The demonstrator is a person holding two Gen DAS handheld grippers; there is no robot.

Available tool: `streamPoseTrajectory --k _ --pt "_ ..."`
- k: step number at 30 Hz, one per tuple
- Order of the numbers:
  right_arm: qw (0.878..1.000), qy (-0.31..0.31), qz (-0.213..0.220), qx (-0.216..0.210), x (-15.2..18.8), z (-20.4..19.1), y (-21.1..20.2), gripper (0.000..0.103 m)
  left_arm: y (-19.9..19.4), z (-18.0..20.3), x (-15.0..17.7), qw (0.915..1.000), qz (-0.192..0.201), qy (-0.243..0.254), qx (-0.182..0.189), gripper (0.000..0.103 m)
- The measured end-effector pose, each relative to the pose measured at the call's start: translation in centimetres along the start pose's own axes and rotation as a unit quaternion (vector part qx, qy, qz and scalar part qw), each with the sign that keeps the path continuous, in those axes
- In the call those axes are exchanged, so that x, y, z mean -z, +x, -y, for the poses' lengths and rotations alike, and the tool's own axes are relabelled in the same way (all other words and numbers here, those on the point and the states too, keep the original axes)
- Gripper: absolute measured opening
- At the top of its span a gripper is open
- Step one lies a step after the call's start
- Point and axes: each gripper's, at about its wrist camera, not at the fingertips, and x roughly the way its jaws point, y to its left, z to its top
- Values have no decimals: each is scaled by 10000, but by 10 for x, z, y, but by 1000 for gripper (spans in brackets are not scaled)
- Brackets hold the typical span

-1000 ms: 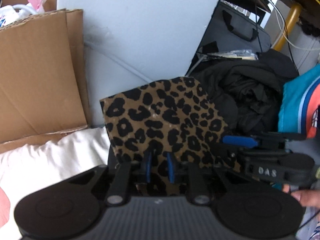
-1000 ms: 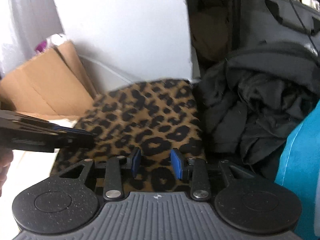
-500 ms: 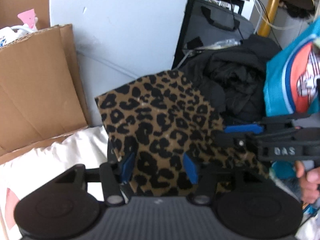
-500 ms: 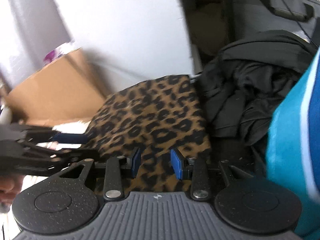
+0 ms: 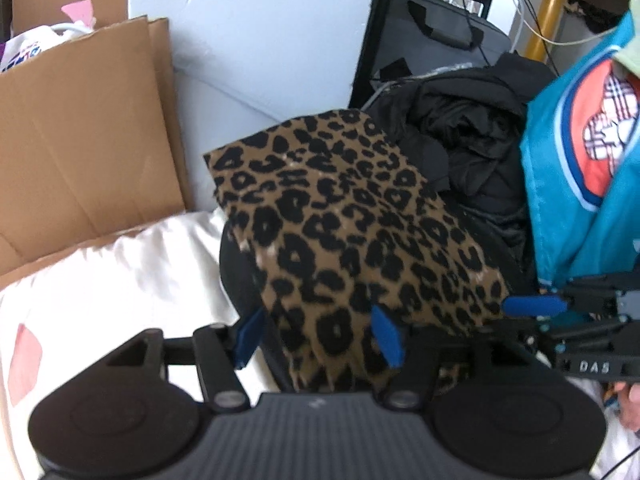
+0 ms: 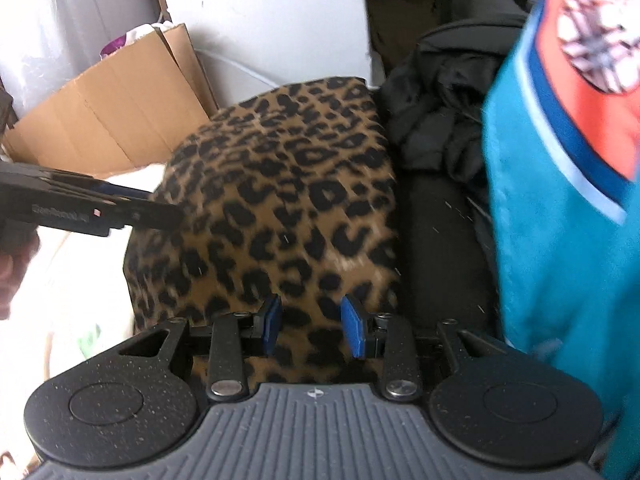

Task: Fold clothes
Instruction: 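Lower the leopard-print garment onto the dark clothes pile with both grippers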

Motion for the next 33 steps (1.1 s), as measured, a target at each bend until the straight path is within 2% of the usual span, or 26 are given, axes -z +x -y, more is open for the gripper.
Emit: streamPoseTrajectory --k 7,13,19,24,29,33 --pt "9993 265 124 212 15 7 -24 40 -20 2 25 9987 -10 -493 155 61" --pt "9990 293 340 7 19 -8 -34 40 -30 10 52 9958 -53 -889 216 61" --pt "9997 166 182 -13 35 -27 -30 40 -35 14 81 9914 -221 -1276 183 61" --pt "9998 184 -16 -28 54 -40 -24 40 -34 13 100 9867 -654 -1454 318 60" --pt "9998 95 -178 -64 68 -56 -22 40 -41 12 104 9876 -922 -1230 331 60" --pt "9993 216 -300 -34 74 -60 -20 40 -48 9 100 9888 -962 -1089 338 61"
